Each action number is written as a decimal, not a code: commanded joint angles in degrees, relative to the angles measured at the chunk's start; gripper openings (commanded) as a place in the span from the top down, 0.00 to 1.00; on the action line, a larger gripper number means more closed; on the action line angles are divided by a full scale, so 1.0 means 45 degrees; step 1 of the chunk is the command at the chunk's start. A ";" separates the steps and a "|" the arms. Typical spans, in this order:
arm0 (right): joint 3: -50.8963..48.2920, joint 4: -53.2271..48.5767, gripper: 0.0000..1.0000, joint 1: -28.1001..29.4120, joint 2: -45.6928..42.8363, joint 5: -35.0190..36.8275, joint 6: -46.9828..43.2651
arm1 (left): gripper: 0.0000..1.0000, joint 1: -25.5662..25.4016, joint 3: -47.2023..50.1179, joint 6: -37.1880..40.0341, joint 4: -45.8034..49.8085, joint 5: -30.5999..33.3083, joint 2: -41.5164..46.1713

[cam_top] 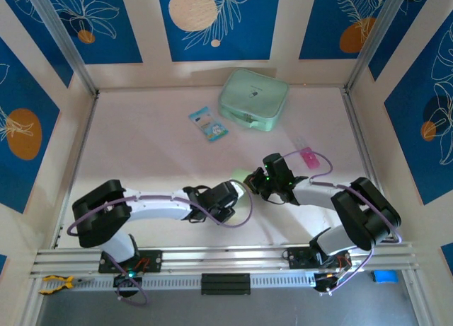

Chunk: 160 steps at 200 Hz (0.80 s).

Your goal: Fold a paper plane with a square sheet of paper (pick it up from the middle)

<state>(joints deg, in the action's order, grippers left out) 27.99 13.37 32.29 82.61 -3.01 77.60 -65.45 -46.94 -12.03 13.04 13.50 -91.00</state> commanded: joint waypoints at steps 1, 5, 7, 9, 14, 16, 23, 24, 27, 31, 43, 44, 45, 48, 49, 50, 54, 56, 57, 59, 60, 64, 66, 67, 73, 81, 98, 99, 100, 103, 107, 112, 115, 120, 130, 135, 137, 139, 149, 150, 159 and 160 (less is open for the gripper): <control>0.0007 -0.0333 0.96 0.0052 -0.0184 -0.0197 -0.0153 | 0.50 -0.0141 -0.0208 0.0413 -0.0043 0.0838 -0.0123; 0.0027 -0.0333 0.96 0.0050 -0.0166 -0.0226 -0.0184 | 0.50 -0.0143 -0.0212 0.0429 -0.0068 0.0853 -0.0129; 0.0044 -0.0333 0.96 0.0040 -0.0162 -0.0239 -0.0187 | 0.50 -0.0143 -0.0209 0.0433 -0.0080 0.0859 -0.0124; 0.0044 -0.0333 0.96 0.0048 -0.0156 -0.0247 -0.0193 | 0.50 -0.0138 -0.0213 0.0429 -0.0098 0.0866 -0.0128; 0.0083 -0.0333 0.96 0.0059 -0.0136 -0.0287 -0.0213 | 0.51 -0.0133 -0.0204 0.0439 -0.0114 0.0864 -0.0144; 0.0093 -0.0338 0.96 0.0067 -0.0111 -0.0303 -0.0233 | 0.51 -0.0140 -0.0211 0.0465 -0.0112 0.0852 -0.0147; 0.0125 -0.0333 0.96 0.0050 -0.0075 -0.0342 -0.0233 | 0.52 -0.0140 -0.0209 0.0483 -0.0141 0.0859 -0.0176; 0.0117 -0.0333 0.96 0.0060 -0.0066 -0.0345 -0.0233 | 0.53 -0.0142 -0.0211 0.0475 -0.0142 0.0854 -0.0182; 0.0122 -0.0333 0.96 0.0051 -0.0050 -0.0357 -0.0243 | 0.53 -0.0131 -0.0206 0.0478 -0.0146 0.0849 -0.0202; 0.0128 -0.0333 0.96 0.0045 -0.0027 -0.0363 -0.0252 | 0.54 -0.0142 -0.0213 0.0482 -0.0161 0.0863 -0.0234; 0.0153 -0.0333 0.96 0.0079 0.0008 -0.0387 -0.0253 | 0.57 -0.0143 -0.0251 0.0489 -0.0149 0.0903 -0.0311; 0.0160 -0.0333 0.96 0.0065 0.0005 -0.0387 -0.0253 | 0.57 -0.0143 -0.0252 0.0497 -0.0146 0.0905 -0.0308; 0.0164 -0.0333 0.96 0.0067 0.0013 -0.0387 -0.0253 | 0.57 -0.0143 -0.0252 0.0502 -0.0135 0.0906 -0.0326; 0.0150 -0.0333 0.96 0.0057 0.0003 -0.0397 -0.0263 | 0.58 -0.0143 -0.0270 0.0486 -0.0140 0.0900 -0.0344; 0.0158 -0.0333 0.96 0.0054 0.0012 -0.0401 -0.0258 | 0.58 -0.0143 -0.0261 0.0486 -0.0142 0.0903 -0.0354; 0.0153 -0.0333 0.96 0.0062 0.0017 -0.0404 -0.0255 | 0.58 -0.0143 -0.0267 0.0486 -0.0133 0.0905 -0.0368; 0.0175 -0.0333 0.96 0.0056 0.0020 -0.0416 -0.0258 | 0.58 -0.0143 -0.0290 0.0503 -0.0109 0.0907 -0.0375; 0.0179 -0.0333 0.96 0.0066 0.0011 -0.0409 -0.0264 | 0.59 -0.0138 -0.0306 0.0491 -0.0110 0.0907 -0.0396; 0.0173 -0.0333 0.96 0.0058 0.0016 -0.0408 -0.0258 | 0.59 -0.0140 -0.0309 0.0488 -0.0107 0.0917 -0.0409; 0.0183 -0.0333 0.96 0.0057 0.0015 -0.0407 -0.0254 | 0.59 -0.0142 -0.0311 0.0502 -0.0105 0.0909 -0.0404; 0.0175 -0.0333 0.96 0.0054 0.0028 -0.0407 -0.0254 | 0.59 -0.0143 -0.0311 0.0504 -0.0105 0.0908 -0.0413; 0.0181 -0.0331 0.96 0.0054 0.0022 -0.0406 -0.0268 | 0.59 -0.0143 -0.0330 0.0484 -0.0118 0.0911 -0.0423; 0.0190 -0.0333 0.96 0.0056 0.0022 -0.0416 -0.0257 | 0.60 -0.0143 -0.0331 0.0486 -0.0108 0.0923 -0.0437; 0.0188 -0.0333 0.96 0.0053 0.0031 -0.0421 -0.0255 | 0.60 -0.0143 -0.0331 0.0486 -0.0106 0.0915 -0.0429; 0.0187 -0.0333 0.96 0.0060 0.0026 -0.0439 -0.0249 | 0.61 -0.0143 -0.0326 0.0470 -0.0132 0.0911 -0.0458; 0.0205 -0.0338 0.96 0.0052 0.0016 -0.0446 -0.0289 | 0.62 -0.0143 -0.0331 0.0467 -0.0129 0.0925 -0.0462; 0.0206 -0.0408 0.96 0.0042 -0.0022 -0.0455 -0.0341 | 0.65 -0.0150 -0.0292 0.0460 -0.0155 0.0937 -0.0432; 0.0216 -0.0410 0.96 0.0046 -0.0030 -0.0450 -0.0346 | 0.65 -0.0147 -0.0292 0.0454 -0.0149 0.0941 -0.0427; 0.0211 -0.0411 0.96 0.0038 -0.0024 -0.0458 -0.0338 | 0.65 -0.0145 -0.0292 0.0450 -0.0156 0.0944 -0.0425; 0.0192 -0.0411 0.96 0.0041 -0.0043 -0.0449 -0.0332 | 0.65 -0.0143 -0.0294 0.0435 -0.0169 0.0934 -0.0393; 0.0204 -0.0412 0.96 0.0034 -0.0046 -0.0453 -0.0336 | 0.65 -0.0140 -0.0285 0.0428 -0.0173 0.0954 -0.0365; 0.0190 -0.0412 0.96 0.0031 -0.0046 -0.0463 -0.0333 | 0.65 -0.0145 -0.0275 0.0397 -0.0182 0.0971 -0.0309; 0.0199 -0.0412 0.96 0.0043 -0.0021 -0.0465 -0.0331 | 0.65 -0.0143 -0.0273 0.0407 -0.0192 0.0976 -0.0291; 0.0198 -0.0412 0.96 0.0031 -0.0023 -0.0465 -0.0341 | 0.65 -0.0143 -0.0268 0.0395 -0.0224 0.0978 -0.0234; 0.0188 -0.0411 0.96 0.0031 -0.0007 -0.0492 -0.0334 | 0.65 -0.0134 -0.0209 0.0392 -0.0314 0.0969 -0.0135; 0.0190 -0.0409 0.96 0.0036 -0.0003 -0.0513 -0.0337 | 0.65 -0.0143 -0.0213 0.0390 -0.0346 0.0973 -0.0076; 0.0178 -0.0406 0.96 0.0037 -0.0004 -0.0511 -0.0342 | 0.65 -0.0143 -0.0204 0.0404 -0.0360 0.0977 -0.0072; 0.0180 -0.0400 0.96 0.0032 0.0000 -0.0506 -0.0344 | 0.65 -0.0138 -0.0197 0.0407 -0.0373 0.0973 -0.0056; 0.0197 -0.0405 0.96 0.0032 0.0001 -0.0493 -0.0341 | 0.65 -0.0143 -0.0146 0.0394 -0.0431 0.0985 0.0005; 0.0202 -0.0408 0.96 0.0031 0.0002 -0.0489 -0.0336 | 0.65 -0.0143 -0.0150 0.0392 -0.0443 0.0985 0.0006; 0.0200 -0.0402 0.96 0.0034 0.0015 -0.0483 -0.0339 | 0.64 -0.0143 -0.0111 0.0409 -0.0475 0.0990 0.0061; 0.0203 -0.0407 0.96 0.0033 0.0009 -0.0484 -0.0335 | 0.64 -0.0143 -0.0114 0.0399 -0.0485 0.0987 0.0073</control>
<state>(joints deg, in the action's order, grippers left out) 28.01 12.69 32.29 82.61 -4.10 76.97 -65.56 -47.00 -10.37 12.19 16.82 -92.62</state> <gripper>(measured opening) 0.063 0.353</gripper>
